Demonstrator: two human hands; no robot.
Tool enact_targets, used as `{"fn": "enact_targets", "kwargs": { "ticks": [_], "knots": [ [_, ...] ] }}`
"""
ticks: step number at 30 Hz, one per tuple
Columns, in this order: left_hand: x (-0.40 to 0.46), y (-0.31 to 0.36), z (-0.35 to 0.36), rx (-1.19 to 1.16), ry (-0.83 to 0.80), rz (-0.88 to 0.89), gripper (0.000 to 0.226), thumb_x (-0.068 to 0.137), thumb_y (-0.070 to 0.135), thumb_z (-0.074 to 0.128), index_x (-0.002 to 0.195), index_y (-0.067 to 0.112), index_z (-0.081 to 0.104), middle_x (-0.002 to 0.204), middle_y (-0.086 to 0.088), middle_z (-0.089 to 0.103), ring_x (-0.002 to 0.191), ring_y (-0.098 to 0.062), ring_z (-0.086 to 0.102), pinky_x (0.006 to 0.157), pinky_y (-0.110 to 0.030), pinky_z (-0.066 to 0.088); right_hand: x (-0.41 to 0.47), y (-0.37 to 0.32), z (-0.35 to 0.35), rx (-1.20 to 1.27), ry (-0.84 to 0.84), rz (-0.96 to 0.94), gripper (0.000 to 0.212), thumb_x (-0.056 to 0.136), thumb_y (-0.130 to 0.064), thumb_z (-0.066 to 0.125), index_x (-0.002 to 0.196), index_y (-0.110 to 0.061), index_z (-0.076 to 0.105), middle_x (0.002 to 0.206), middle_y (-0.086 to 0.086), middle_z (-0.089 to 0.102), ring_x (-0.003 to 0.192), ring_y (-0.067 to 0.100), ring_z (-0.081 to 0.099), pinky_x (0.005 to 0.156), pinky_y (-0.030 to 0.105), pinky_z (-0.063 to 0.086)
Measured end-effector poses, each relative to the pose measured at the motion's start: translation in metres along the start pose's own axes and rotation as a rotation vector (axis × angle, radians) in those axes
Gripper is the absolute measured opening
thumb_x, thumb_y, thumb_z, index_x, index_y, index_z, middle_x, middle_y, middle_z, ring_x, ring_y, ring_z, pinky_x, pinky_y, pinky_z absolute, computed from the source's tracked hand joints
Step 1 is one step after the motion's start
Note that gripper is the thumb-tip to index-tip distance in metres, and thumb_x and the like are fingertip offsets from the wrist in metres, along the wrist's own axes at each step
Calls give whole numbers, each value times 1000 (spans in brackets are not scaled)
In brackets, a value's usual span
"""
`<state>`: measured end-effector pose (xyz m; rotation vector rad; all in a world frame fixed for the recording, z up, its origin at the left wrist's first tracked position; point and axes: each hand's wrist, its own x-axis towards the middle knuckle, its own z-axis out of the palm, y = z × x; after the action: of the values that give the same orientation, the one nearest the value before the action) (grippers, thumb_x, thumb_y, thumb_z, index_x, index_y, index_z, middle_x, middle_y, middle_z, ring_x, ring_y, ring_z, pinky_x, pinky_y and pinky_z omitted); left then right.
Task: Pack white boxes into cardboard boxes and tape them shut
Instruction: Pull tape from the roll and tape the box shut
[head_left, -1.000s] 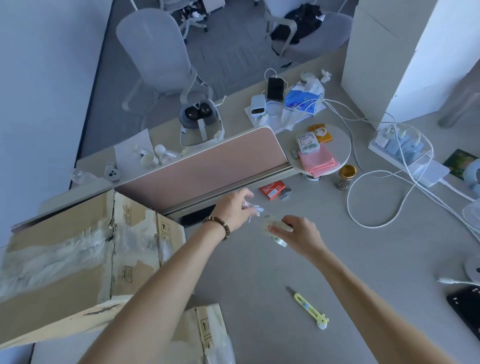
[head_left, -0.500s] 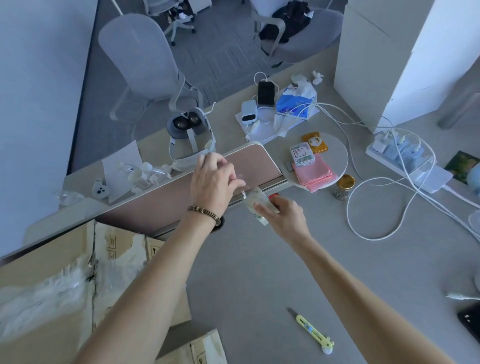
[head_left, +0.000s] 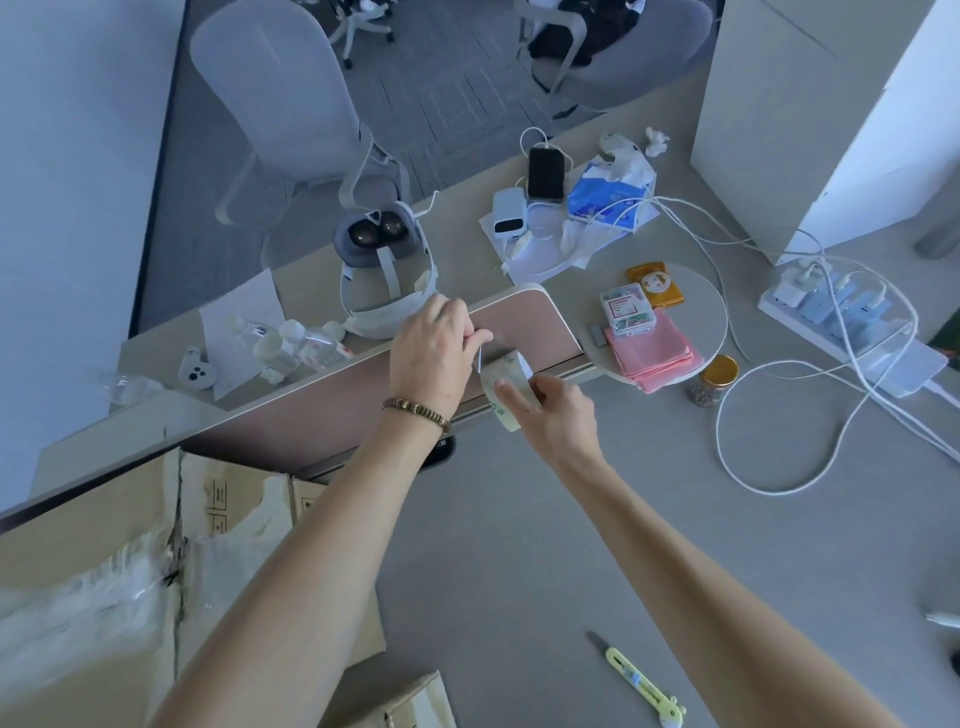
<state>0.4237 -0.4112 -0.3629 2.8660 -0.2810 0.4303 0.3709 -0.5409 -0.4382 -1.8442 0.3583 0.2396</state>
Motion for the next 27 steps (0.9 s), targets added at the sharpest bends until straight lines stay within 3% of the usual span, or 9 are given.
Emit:
{"fn": "enact_targets", "kwargs": {
  "ticks": [4,7,10,14,19,22,27],
  "knots": [
    [0,-1,1,-39,39,-20,40,75,26,84,74,10,48,73,-9,54,58,-30,54,55,-35,42,1,-2,2,-13,8,9,57,89,-49,64,78,5,48,67,11,48,71,26,44,58,34,32],
    [1,1,-3,-106,38,-82,44,77,23,84,96,3,49,78,-9,58,69,-33,59,59,-31,36,1,-1,1,-22,13,-4,56,89,-48,65,71,0,44,64,9,45,66,24,39,56,35,29],
    [2,-1,-2,-96,9,-62,46,81,22,81,111,2,54,91,-13,67,81,-33,63,65,-35,42,1,0,1,-22,5,-11,59,89,-50,65,75,4,45,65,10,46,66,24,40,57,35,30],
    [6,-2,-1,-85,-33,-60,31,81,26,79,89,3,60,78,-11,64,72,-36,58,61,-40,46,1,0,-1,-19,-17,-14,61,89,-51,64,79,6,46,68,9,46,66,22,38,57,34,29],
    [11,0,-9,-100,-110,-113,27,82,29,77,85,7,61,75,-12,65,73,-36,57,64,-42,48,0,-2,-7,-63,-76,-21,67,86,-59,59,80,6,46,69,12,49,67,23,40,56,34,30],
    [16,0,-13,-102,-174,-155,27,81,30,76,80,8,61,72,-17,64,75,-38,56,65,-43,48,1,-4,-8,-111,-97,-48,70,79,-66,48,82,4,52,80,20,63,72,26,48,59,33,34],
    [13,-2,-14,-110,-192,-120,22,87,28,72,86,9,61,74,-14,66,76,-36,60,67,-41,51,1,-4,-10,-145,-109,-85,49,89,-57,59,83,-9,57,77,1,64,84,27,58,62,32,40]
  ]
}}
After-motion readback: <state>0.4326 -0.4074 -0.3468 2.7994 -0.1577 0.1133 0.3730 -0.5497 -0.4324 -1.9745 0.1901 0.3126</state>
